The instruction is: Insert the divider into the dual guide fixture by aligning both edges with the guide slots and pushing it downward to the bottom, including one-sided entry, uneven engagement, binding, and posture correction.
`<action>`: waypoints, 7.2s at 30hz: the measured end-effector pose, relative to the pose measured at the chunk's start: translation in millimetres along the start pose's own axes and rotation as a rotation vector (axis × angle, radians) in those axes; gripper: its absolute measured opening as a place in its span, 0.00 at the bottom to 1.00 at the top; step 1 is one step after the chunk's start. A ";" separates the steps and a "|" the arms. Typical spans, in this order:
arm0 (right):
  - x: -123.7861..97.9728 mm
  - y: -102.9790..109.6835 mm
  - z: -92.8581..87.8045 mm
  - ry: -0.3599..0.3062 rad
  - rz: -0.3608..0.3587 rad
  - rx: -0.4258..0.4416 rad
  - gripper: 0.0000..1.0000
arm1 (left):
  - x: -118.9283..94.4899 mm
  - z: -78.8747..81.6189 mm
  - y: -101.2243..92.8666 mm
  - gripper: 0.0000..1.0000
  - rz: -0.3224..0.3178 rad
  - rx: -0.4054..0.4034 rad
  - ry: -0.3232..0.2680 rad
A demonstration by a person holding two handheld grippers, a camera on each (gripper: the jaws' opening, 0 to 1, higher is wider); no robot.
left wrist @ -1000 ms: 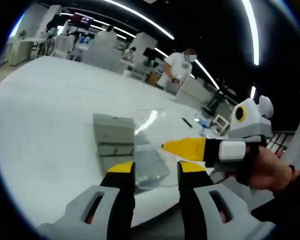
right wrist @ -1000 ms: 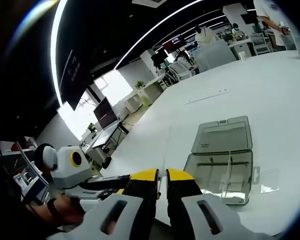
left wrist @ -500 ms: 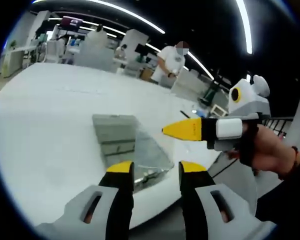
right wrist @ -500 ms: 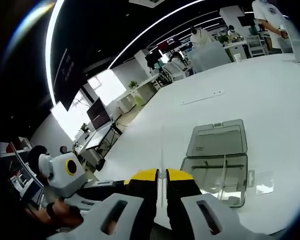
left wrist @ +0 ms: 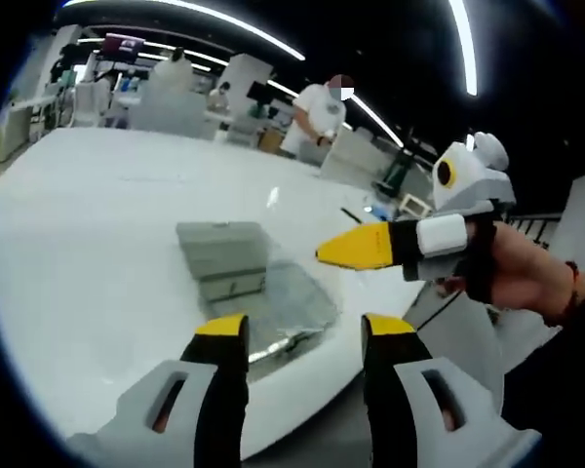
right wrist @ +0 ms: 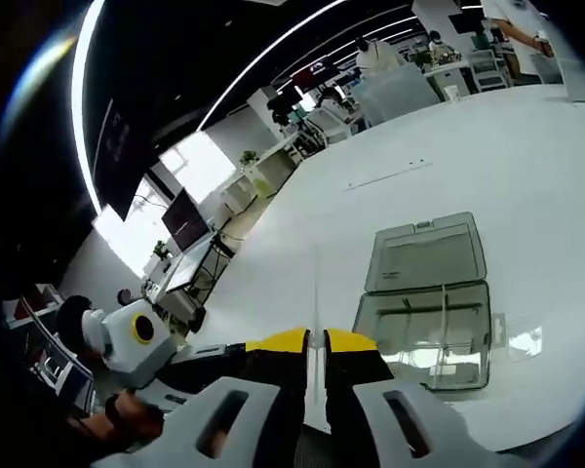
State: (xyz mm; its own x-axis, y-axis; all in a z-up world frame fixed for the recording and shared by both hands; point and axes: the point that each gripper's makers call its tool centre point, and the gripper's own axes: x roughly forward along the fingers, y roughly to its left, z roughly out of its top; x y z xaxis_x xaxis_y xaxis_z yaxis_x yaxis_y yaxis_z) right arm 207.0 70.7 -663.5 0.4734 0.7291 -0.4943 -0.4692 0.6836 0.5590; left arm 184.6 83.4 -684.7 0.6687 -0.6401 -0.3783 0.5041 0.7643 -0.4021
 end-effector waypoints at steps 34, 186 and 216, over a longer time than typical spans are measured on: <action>9.6 -21.3 18.1 -0.070 -0.129 0.023 0.00 | 24.9 -5.0 -6.0 0.49 -0.149 -0.001 0.071; 55.7 -83.7 -26.1 0.113 -0.523 -0.072 0.00 | -30.7 16.4 80.0 0.81 -0.060 0.001 -0.008; 57.8 -87.5 -32.6 0.089 -0.528 -0.080 0.00 | -33.3 16.6 80.9 0.80 -0.055 0.001 -0.008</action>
State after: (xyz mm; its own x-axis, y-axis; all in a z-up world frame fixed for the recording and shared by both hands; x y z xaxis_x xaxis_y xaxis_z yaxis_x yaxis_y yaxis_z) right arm 251.2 54.1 -762.7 0.5968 0.2834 -0.7507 -0.2414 0.9556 0.1688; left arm 212.2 167.8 -690.8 0.6443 -0.6807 -0.3487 0.5410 0.7279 -0.4212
